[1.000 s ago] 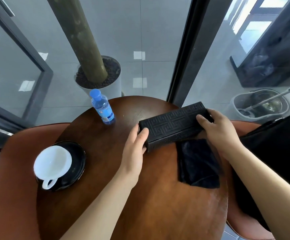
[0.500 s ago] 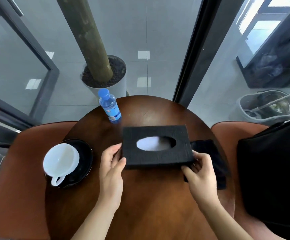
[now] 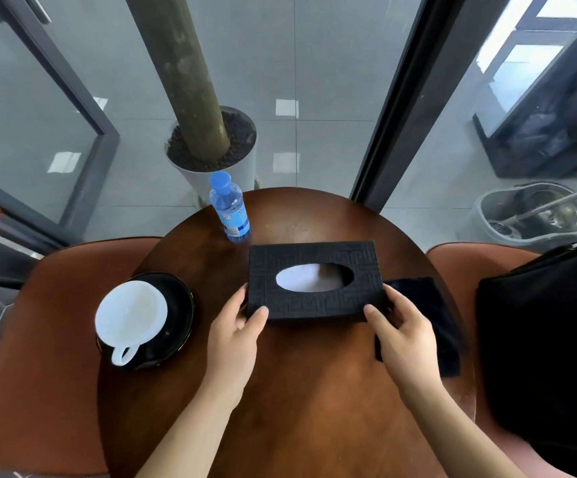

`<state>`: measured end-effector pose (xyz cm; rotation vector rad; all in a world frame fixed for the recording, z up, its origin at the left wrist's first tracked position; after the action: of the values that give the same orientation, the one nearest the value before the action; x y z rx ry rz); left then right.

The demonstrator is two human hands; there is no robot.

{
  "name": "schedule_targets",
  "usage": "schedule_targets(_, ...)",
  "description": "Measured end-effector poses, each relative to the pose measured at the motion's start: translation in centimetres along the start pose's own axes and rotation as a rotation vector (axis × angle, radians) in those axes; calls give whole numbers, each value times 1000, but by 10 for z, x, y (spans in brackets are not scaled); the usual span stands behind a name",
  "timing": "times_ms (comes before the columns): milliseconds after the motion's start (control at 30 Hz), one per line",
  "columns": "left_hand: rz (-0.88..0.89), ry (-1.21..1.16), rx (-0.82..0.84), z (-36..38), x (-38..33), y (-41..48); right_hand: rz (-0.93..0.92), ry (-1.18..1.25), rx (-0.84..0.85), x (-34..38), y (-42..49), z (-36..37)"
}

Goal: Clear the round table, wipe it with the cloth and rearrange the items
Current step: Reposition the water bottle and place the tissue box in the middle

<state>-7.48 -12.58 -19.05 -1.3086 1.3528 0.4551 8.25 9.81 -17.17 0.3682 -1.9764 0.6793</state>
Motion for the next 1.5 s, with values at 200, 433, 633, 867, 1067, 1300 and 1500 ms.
schedule_targets(200,54,17,-15,4,-15,27,-18,-15,-18,11,25,11)
schedule_targets(433,77,104,-18,9,-25,55,-53,-125,0,27,54,18)
schedule_targets(633,53,-3,-165,8,-31,64,-64,-118,-11,34,72,26)
schedule_targets(867,26,-107,-236,10,-31,76,-74,-119,-6,40,91,34)
schedule_targets(1067,26,-225,-273,8,-30,82,-91,-130,9,46,102,40)
schedule_targets(1300,23,-256,-300,7,-28,86,-100,-119,13,47,107,44)
schedule_targets(1500,9,-282,-353,7,-26,89,-125,-133,20,50,109,45)
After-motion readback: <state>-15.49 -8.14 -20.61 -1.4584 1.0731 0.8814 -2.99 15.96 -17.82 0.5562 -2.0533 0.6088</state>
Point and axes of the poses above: each hand's wrist, its own y-axis towards the middle knuckle, its own z-axis out of the palm, x = y × z, the point moved 8 cm from there along y, towards the middle knuckle, and after that the axes turned 3 degrees about y, right-handed, at the moved point
